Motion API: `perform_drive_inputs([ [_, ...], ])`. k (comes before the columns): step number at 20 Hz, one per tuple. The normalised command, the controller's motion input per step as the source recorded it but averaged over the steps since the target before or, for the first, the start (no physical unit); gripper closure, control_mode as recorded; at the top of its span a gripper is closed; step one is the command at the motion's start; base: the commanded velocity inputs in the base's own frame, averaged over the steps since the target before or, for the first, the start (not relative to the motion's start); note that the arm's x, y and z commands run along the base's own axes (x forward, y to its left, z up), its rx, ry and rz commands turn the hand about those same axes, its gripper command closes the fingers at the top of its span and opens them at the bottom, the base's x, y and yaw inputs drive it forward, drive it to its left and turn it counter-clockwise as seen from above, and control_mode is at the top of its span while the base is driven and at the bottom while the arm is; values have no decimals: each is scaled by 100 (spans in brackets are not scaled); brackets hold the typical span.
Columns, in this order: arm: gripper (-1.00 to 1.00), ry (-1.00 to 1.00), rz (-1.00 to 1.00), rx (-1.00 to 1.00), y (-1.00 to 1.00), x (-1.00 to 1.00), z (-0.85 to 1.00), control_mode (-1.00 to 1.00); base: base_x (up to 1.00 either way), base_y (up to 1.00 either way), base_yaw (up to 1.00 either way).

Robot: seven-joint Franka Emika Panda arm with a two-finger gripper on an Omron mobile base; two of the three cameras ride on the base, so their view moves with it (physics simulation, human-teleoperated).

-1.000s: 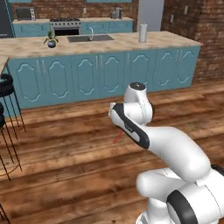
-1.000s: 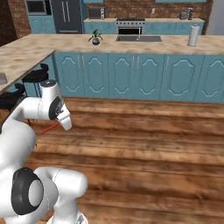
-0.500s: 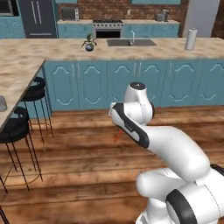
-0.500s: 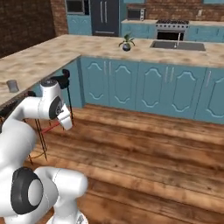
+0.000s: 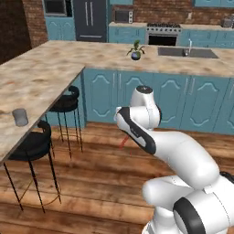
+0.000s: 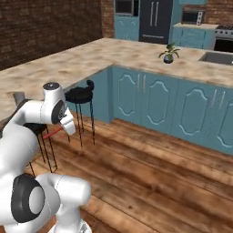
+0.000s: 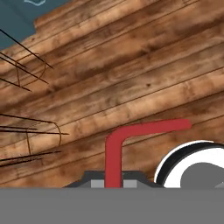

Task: Take a straw from the drawer in front and place it inside the glass cup on the dining counter.

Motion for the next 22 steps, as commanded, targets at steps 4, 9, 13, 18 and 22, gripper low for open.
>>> perform_drive_inputs([
  [4,100,0,0,0,0,0,0,100,96,-47,45],
  [9,100,0,0,0,0,0,0,100,85,-43,45],
  [13,100,0,0,0,0,0,0,100,70,-37,48],
  [18,100,0,0,0,0,0,0,100,61,-29,49],
  [22,100,0,0,0,0,0,0,100,57,-23,50],
])
